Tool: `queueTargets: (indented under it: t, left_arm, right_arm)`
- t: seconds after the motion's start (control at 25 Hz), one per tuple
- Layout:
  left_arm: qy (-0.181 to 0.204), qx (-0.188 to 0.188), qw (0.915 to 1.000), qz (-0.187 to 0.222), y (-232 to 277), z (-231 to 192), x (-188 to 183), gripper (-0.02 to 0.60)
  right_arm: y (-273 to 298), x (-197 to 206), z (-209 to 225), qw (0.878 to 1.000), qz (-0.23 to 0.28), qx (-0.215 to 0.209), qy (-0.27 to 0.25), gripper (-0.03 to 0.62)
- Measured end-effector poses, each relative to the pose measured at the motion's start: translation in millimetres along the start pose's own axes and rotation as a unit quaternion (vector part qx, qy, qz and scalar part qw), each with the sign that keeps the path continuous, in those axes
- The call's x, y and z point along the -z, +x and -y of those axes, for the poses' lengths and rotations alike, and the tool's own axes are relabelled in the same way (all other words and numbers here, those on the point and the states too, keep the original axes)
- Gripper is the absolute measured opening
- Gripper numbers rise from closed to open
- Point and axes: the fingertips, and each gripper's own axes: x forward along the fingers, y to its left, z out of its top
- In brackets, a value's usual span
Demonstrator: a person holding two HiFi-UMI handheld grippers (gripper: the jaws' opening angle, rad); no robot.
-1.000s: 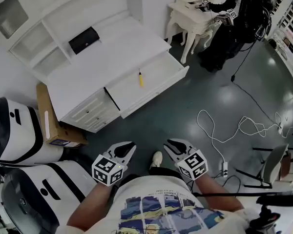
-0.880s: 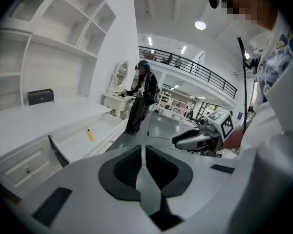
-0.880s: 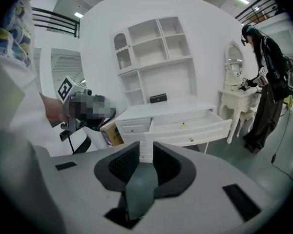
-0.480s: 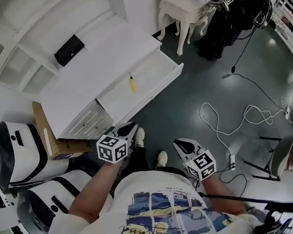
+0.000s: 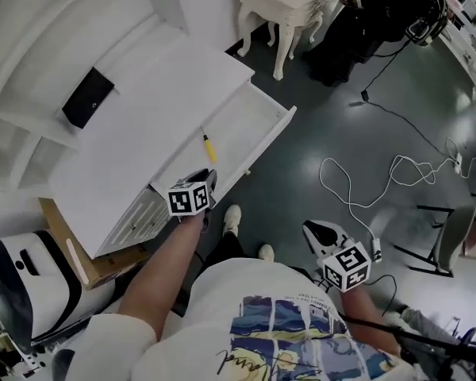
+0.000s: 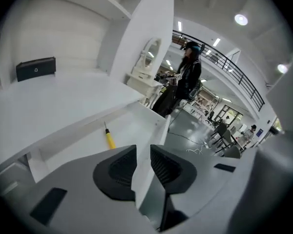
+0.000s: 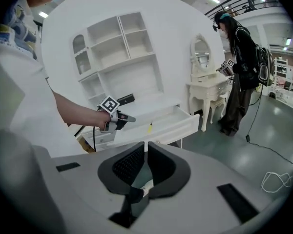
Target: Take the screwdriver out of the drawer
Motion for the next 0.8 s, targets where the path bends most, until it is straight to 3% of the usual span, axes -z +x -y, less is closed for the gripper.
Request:
queueTargets:
  t: [0.16, 0.4, 0.8]
  left_arm:
    - [-0.030, -0.024, 0.9988, -0.032, 55.1, -44.7, -12.3, 0.105]
    - [-0.065, -0.059, 0.9937, -0.069, 113.9, -85.5, 0.7, 0.148]
    - [-0.063, -0.103, 0.9865, -0.110, 161.5, -117.5, 4.7, 0.149]
  right_arm:
    - [19.9, -12.6, 6.9, 0.999, -0.018, 0.023, 0.023, 0.041]
    - [24.8, -4.6, 12.1, 0.995, -0.051, 0.063, 0.064, 0.041]
    - [22.7, -5.0, 27.7, 0.985, -0.071, 0.115, 0.109, 0.041]
